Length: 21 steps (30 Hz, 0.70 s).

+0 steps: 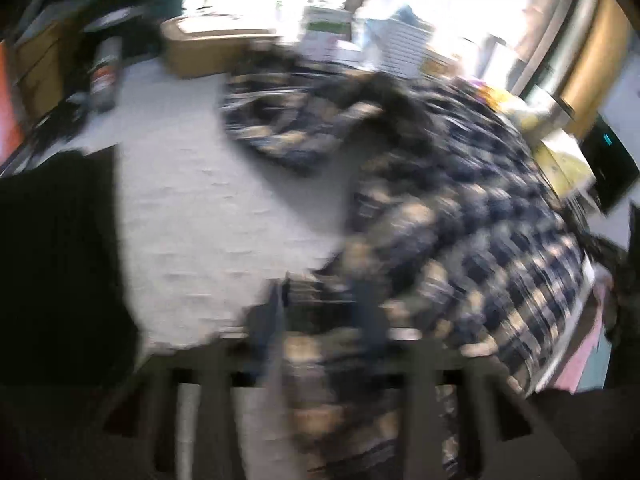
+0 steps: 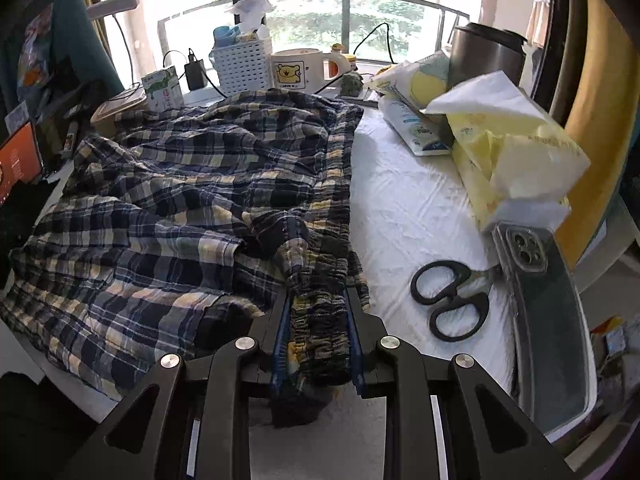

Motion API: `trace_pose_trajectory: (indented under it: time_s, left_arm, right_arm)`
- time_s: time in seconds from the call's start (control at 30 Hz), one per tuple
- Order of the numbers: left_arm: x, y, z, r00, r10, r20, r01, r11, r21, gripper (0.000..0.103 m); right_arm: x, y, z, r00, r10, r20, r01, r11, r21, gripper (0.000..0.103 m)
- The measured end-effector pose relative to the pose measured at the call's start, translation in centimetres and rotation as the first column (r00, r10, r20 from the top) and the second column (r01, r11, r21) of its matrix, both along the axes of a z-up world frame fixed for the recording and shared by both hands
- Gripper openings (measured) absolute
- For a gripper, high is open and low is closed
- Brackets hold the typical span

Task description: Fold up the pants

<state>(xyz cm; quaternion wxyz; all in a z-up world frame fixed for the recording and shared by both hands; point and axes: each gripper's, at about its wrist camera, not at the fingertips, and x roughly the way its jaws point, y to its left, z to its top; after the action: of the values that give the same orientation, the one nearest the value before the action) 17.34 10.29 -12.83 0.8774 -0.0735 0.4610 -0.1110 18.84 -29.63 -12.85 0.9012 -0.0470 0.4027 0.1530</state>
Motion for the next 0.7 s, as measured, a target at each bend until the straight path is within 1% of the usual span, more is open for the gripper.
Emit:
trace_pose_trajectory:
  time_s: [0.03,0.07,0.1,0.17,0.2,0.27,0.33,0.37,0.43,0.47,0.5,0.53,0.57,0.6,0.63,0.67,0.7]
  left_arm:
    - [-0.1,-0.6,0.0,1.0,-0.013,0.013,0.013,1.0,0.012,0.004]
    - [-0.4,-1.0,0.1,0.999,-0.013,0.035,0.012,0.999,0.029,0.004]
    - [-0.7,-1.2,0.5,0.998,0.004,0.067,-0.008,0.998,0.057,0.002]
    - [-0.9,-0.2,1.7,0.986,0.085,0.144,-0.099,0.991,0.087,0.001]
    - [-1.0,1.0,2.8,0.966,0.161,0.202,-0.185,0.977,0.107,0.001]
    - [-1.2,2.7,4.3,0.941,0.223,0.254,-0.255,0.962,0.1,0.001]
    - [-0.8,3.8,4.9,0.943,0.229,0.242,-0.259,0.961,0.097,0.001]
    - [-0.3,4.0,4.8,0.951,0.219,0.221,-0.245,0.964,0.1,0.001]
    - [0.9,4.6,4.4,0.957,0.228,0.18,-0.247,0.965,0.085,0.003]
    - [1.3,4.8,4.4,0.959,0.23,0.165,-0.245,0.967,0.072,0.006]
    - [1.7,5.3,4.7,0.961,0.231,0.154,-0.241,0.969,0.052,0.021]
    - [2.2,5.7,5.1,0.957,0.242,0.16,-0.251,0.967,0.037,0.047]
    - [2.1,5.9,5.6,0.95,0.257,0.175,-0.265,0.964,0.024,0.056]
    - [2.1,6.1,6.3,0.942,0.272,0.197,-0.276,0.961,-0.005,0.061]
    - [2.4,6.1,6.6,0.942,0.269,0.201,-0.27,0.963,-0.023,0.061]
    - [3.0,5.9,6.9,0.946,0.259,0.195,-0.257,0.966,-0.033,0.061]
    - [3.9,5.3,6.8,0.956,0.232,0.182,-0.23,0.973,-0.032,0.061]
  right_arm:
    - [-0.2,-0.1,-0.2,1.0,0.002,0.001,-0.002,1.0,0.0,0.028]
    - [-0.5,-0.1,-0.3,1.0,0.003,0.006,-0.003,1.0,0.002,0.028]
    - [-0.6,0.0,-0.4,1.0,0.005,0.012,-0.005,1.0,0.003,0.028]
    - [-0.9,0.1,-0.4,1.0,0.012,0.013,-0.013,1.0,0.018,0.028]
    - [-1.0,0.1,-0.3,1.0,0.011,0.016,-0.012,1.0,0.028,0.027]
    - [-1.4,0.2,0.0,0.999,0.015,0.032,-0.016,0.999,0.039,0.027]
    - [-1.5,0.5,0.3,0.999,0.024,0.042,-0.026,0.998,0.053,0.027]
    - [-1.5,0.6,0.2,0.999,0.029,0.041,-0.031,0.998,0.054,0.027]
    - [-1.3,0.8,-0.3,0.999,0.024,0.031,-0.026,0.999,0.045,0.027]
    - [-1.2,0.7,-0.4,0.999,0.021,0.027,-0.022,0.999,0.045,0.027]
    - [-1.2,0.6,-0.6,1.0,0.018,0.021,-0.019,0.999,0.047,0.027]
    - [-1.2,0.5,-0.7,1.0,0.011,0.019,-0.012,0.999,0.046,0.027]
    - [-1.2,0.3,-0.8,1.0,0.009,0.018,-0.01,0.999,0.049,0.027]
    - [-1.2,0.2,-0.8,1.0,0.01,0.018,-0.01,0.998,0.054,0.027]
    - [-1.2,0.1,-0.8,1.0,0.011,0.018,-0.012,0.998,0.054,0.027]
    - [-1.2,0.1,-0.8,1.0,0.011,0.018,-0.012,0.999,0.053,0.027]
    - [-1.1,0.0,-0.7,1.0,0.012,0.018,-0.013,0.999,0.052,0.027]
